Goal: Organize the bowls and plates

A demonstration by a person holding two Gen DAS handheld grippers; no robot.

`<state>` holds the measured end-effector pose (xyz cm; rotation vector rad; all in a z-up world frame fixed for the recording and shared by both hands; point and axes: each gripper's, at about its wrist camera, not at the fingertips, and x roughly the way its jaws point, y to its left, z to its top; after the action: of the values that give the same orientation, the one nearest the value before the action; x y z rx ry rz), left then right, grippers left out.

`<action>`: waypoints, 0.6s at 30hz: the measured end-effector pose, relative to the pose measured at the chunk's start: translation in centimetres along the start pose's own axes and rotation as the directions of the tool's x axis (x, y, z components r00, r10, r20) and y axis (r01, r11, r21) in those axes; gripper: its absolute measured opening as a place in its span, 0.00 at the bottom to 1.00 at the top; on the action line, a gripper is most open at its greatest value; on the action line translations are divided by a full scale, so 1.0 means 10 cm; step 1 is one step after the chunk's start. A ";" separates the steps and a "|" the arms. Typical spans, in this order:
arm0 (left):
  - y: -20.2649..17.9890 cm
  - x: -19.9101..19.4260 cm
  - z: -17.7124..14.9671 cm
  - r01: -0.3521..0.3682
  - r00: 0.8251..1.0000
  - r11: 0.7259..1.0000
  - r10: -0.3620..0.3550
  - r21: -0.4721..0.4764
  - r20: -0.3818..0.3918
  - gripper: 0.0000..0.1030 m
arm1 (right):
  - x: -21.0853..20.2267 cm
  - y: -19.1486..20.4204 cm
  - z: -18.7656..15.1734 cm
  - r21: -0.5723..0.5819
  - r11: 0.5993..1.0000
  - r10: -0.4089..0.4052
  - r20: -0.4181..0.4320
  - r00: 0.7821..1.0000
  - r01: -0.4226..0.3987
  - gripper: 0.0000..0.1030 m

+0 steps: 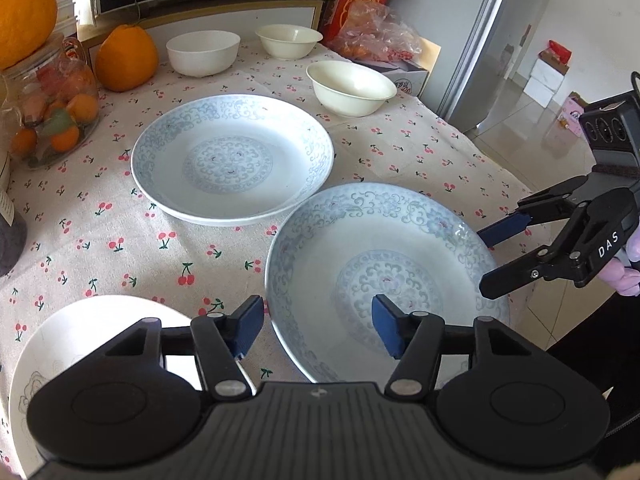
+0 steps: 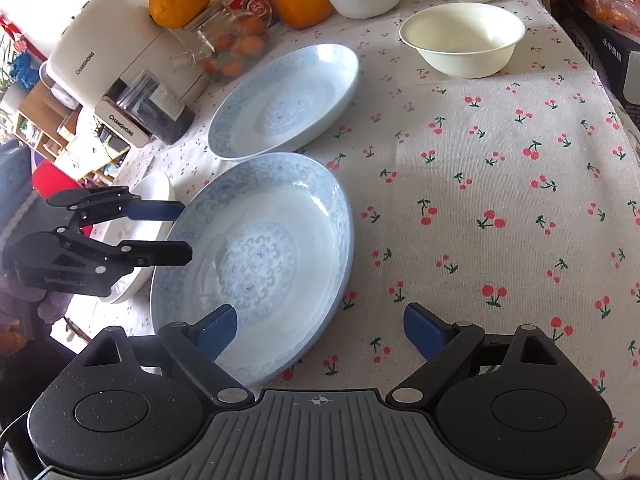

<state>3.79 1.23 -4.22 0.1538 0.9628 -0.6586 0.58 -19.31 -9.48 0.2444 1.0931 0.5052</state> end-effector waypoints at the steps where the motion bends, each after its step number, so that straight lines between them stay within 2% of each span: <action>1: 0.01 0.01 0.00 0.000 1.000 1.000 0.000 -0.006 -0.008 0.50 | 0.00 0.00 -0.01 0.000 1.000 0.003 0.000 1.000 -0.003 0.90; 9: 0.07 0.08 -0.02 0.001 0.998 0.999 -0.004 -0.039 -0.063 0.34 | 0.01 0.01 0.00 0.019 1.000 0.025 0.001 1.000 -0.025 0.88; 13: 0.09 0.12 -0.04 -0.001 0.995 0.999 -0.004 -0.047 -0.101 0.25 | 0.02 0.05 -0.02 -0.007 1.000 0.018 -0.005 1.000 -0.019 0.71; 18: 0.12 0.10 -0.05 -0.002 0.995 0.998 -0.005 -0.061 -0.102 0.22 | 0.03 0.06 -0.02 -0.028 1.000 0.011 -0.012 1.000 -0.012 0.48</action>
<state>4.54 1.89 -5.51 0.1339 1.0802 -0.6268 0.33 -18.64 -9.58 0.2236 1.0955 0.5324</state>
